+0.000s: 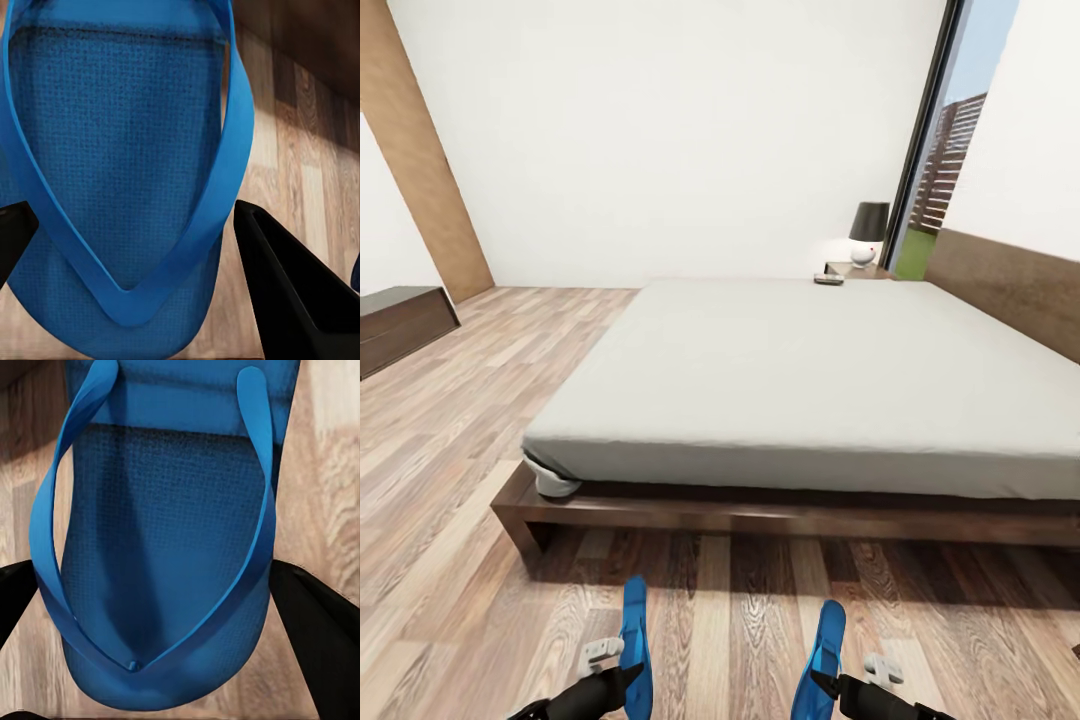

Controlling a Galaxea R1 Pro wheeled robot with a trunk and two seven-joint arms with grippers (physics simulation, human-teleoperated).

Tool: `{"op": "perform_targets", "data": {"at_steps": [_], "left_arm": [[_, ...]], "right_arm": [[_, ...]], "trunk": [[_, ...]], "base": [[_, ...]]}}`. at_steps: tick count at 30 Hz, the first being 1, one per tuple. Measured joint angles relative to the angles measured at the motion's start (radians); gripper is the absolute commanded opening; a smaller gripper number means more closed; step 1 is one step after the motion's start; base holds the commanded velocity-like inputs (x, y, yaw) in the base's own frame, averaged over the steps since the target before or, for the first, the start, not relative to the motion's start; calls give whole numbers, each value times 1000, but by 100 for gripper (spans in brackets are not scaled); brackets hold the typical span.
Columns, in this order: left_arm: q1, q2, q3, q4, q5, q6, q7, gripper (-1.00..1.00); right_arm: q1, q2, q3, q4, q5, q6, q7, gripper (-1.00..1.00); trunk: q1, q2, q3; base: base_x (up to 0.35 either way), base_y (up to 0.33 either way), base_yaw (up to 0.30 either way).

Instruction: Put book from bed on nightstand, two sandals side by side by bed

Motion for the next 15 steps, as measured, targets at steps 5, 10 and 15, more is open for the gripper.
{"op": "perform_targets", "data": {"at_steps": [5, 10, 15], "left_arm": [[0, -1, 0, 0, 0, 0, 0, -100], [0, 0, 0, 0, 0, 1, 0, -100], [0, 0, 0, 0, 0, 0, 0, -100]], "right_arm": [[0, 0, 0, 0, 0, 0, 0, -100], [0, 0, 0, 0, 0, 0, 0, -100], [0, 0, 0, -1, 0, 0, 0, -100]], "trunk": [[0, 0, 0], [0, 0, 0], [0, 0, 0]], "base": [[-19, 0, 1], [-1, 0, 0], [0, 0, 0]]}}
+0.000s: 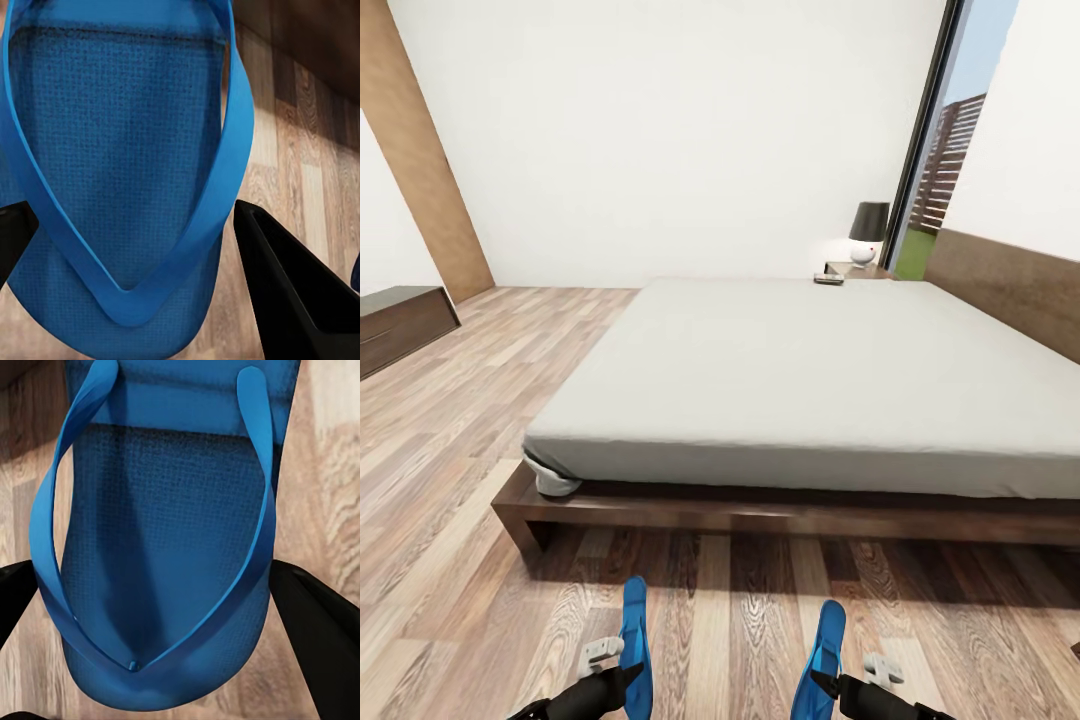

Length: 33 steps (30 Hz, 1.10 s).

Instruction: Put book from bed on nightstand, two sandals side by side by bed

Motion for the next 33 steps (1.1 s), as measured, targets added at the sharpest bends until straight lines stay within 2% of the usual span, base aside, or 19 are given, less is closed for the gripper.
{"op": "perform_targets", "data": {"at_steps": [9, 10, 11, 13, 14, 15, 16, 18, 19, 20, 23, 26, 29, 32, 33], "left_arm": [[0, 4, 1, -4, 0, 0, 0, -100], [0, 12, 3, -6, 0, 0, 5, -100], [0, 24, 4, -8, 0, 0, 19, -100], [0, 35, 1, -9, 0, 0, 42, -100], [0, 37, 2, -9, 0, 0, 58, -100], [0, 38, 2, -10, 0, 0, 74, -100], [0, 39, 2, -11, 0, 0, 104, -100], [0, 38, 2, -26, 0, 2, 151, -100], [0, 37, 3, -50, 1, 6, 178, -100], [0, 36, 0, -81, 0, 14, 193, -100], [0, 34, -10, -140, -34, 65, 230, -100], [-1, 20, -15, -200, -118, 115, 347, -100], [0, -2, -16, -214, -156, 126, 441, -100], [-3, -22, -16, -218, -192, 129, 578, -100], [-5, -25, -16, -218, -206, 130, 604, -100]], "right_arm": [[0, 0, 0, 0, 0, 0, 0, -100], [0, -2, -1, 0, -1, 0, 1, -100], [0, -15, -4, -1, -2, 0, 5, -100], [0, -89, -7, -1, -5, 2, 15, -100], [0, -145, 1, -1, -5, 3, 42, -100], [0, -192, -10, -2, -11, 5, 81, -100], [0, -236, -4, -1, -11, 9, 167, -100], [0, -270, -1, -1, -13, 11, 301, -100], [0, -282, -1, -1, -15, 13, 392, -100], [0, -288, -1, -1, -15, 15, 463, -100], [0, -293, -1, -1, -15, 17, 527, -100], [0, -298, 0, -1, -14, 18, 546, -100], [0, -299, 0, -1, -14, 18, 548, -100], [0, -299, 0, -1, -14, 18, 549, -100], [0, -299, 0, -1, -14, 18, 549, -100]], "trunk": [[0, 0, 0], [0, 0, 0], [0, 0, 0], [0, 0, 0], [0, 0, 0], [0, 0, 0], [0, 0, 0], [0, 0, 0], [0, 0, 0], [0, 0, 0], [0, 0, 0], [0, 0, 0], [0, 0, 0], [0, 0, 0], [0, 0, 0]], "base": [[0, 0, 0], [0, 0, 0], [0, 0, 0], [0, 0, 0], [0, 0, 0], [0, 0, 0], [0, 0, 0], [0, 0, 0], [0, 0, 0], [0, 0, 0], [0, 0, 0], [0, 0, 0], [0, 0, 0], [0, 0, 0], [0, 0, 0]]}}
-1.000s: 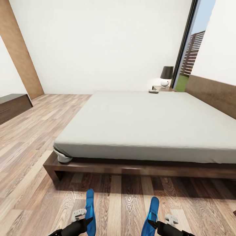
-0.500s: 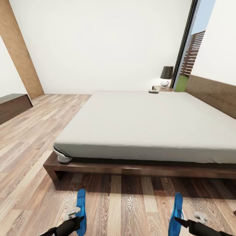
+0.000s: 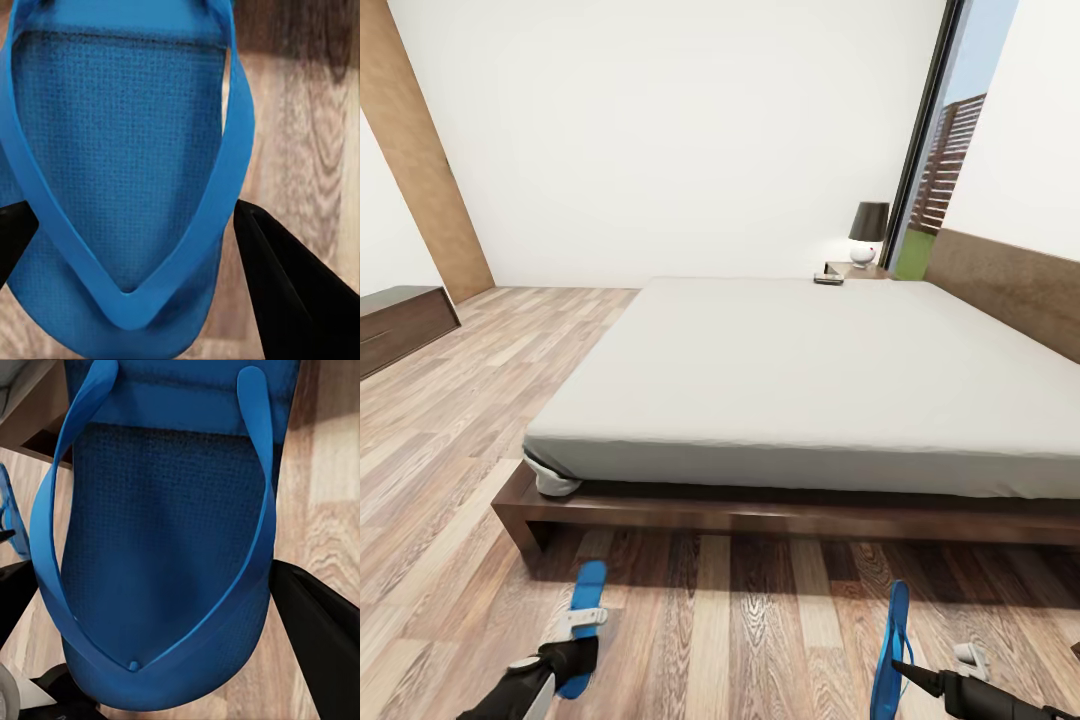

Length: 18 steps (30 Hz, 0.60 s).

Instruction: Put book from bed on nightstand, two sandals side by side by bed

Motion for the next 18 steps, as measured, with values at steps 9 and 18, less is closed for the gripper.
{"op": "perform_targets", "data": {"at_steps": [9, 18], "left_arm": [[-12, -3, 1, -56, -207, 78, 55, -100], [-13, 23, 2, -62, -226, 95, -95, -100]], "right_arm": [[0, 2, 0, -1, 1, 0, -1, -100], [0, 8, 0, -1, 1, -1, -4, -100]], "trunk": [[0, 0, 0], [0, 0, 0]], "base": [[0, 0, 0], [0, 0, 0]]}}
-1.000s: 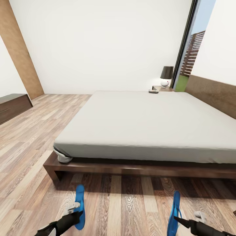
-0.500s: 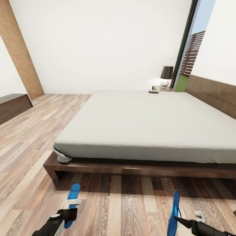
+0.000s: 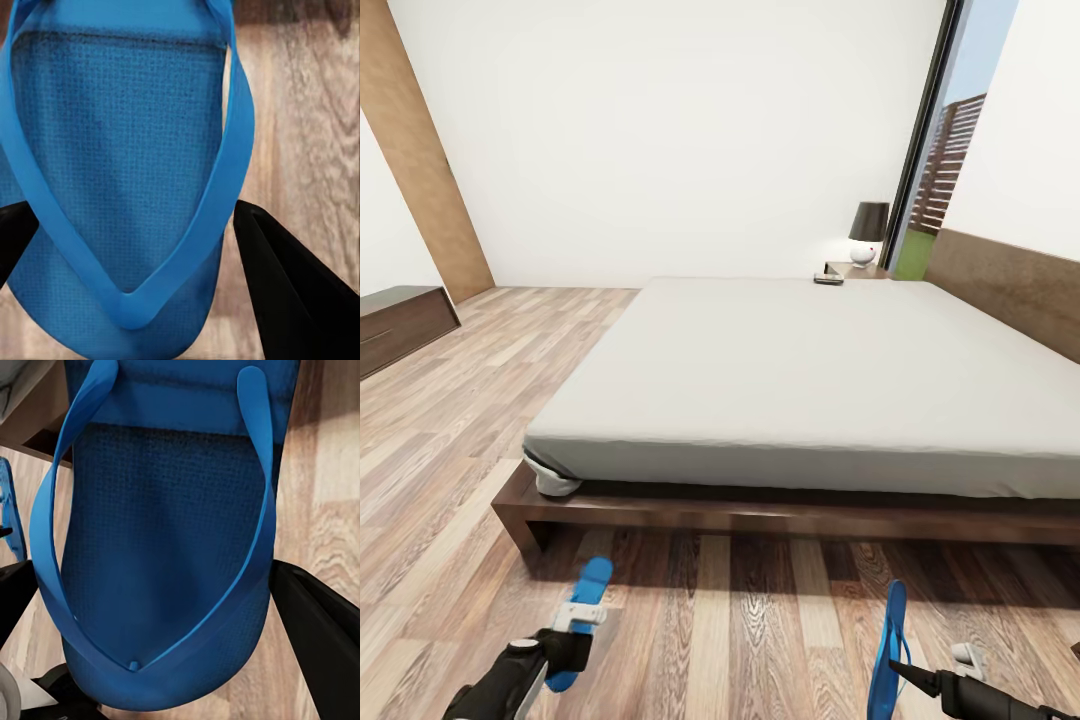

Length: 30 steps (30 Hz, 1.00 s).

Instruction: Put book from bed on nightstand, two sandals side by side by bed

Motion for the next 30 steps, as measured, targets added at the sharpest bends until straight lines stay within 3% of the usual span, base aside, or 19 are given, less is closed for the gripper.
{"op": "perform_targets", "data": {"at_steps": [1, 4, 7, 12, 14, 15, 17, 19, 23, 30], "left_arm": [[0, 12, 0, -2, -1, 0, -79, -100], [-5, 56, 3, -12, -6, 1, -201, -100], [-12, 95, 2, -17, -4, 5, -240, -100], [-14, 105, 3, -38, -1, 6, -232, -100], [-14, 101, 5, -42, -1, 6, -199, -100], [-14, 92, 5, -43, 0, 8, -152, -100], [-14, 48, 4, -43, 4, 57, 32, -100], [-14, 14, 3, -43, 7, 107, 116, -100], [-14, -4, 3, -43, 8, 133, 146, -100], [-14, -7, 4, -40, 12, 141, 143, -100]], "right_arm": [[0, 0, 0, 0, 0, 0, 0, -100], [0, 1, 0, 0, 0, 0, -1, -100], [0, 1, 0, 0, 0, 0, -1, -100], [0, 2, 0, 0, 1, -1, -3, -100], [0, 2, 0, 0, 0, -1, -4, -100], [0, 2, 0, 0, 0, -1, -4, -100], [0, 2, 0, 0, 0, -1, -4, -100], [0, 2, 0, 0, 0, -2, -4, -100], [0, 2, 0, 0, 0, -1, -4, -100], [0, 2, 0, 0, 0, -2, -4, -100]], "trunk": [[0, 0, 0], [0, 0, 0], [0, 0, 0], [0, 0, 0], [0, 0, 0], [0, 0, 0], [0, 0, 0], [0, 0, 0], [0, 0, 0], [0, 0, 0]], "base": [[0, 0, 0], [0, 0, 0], [0, 0, 0], [0, 0, 0], [0, 0, 0], [0, 0, 0], [0, 0, 0], [0, 0, 0], [0, 0, 0], [0, 0, 0]]}}
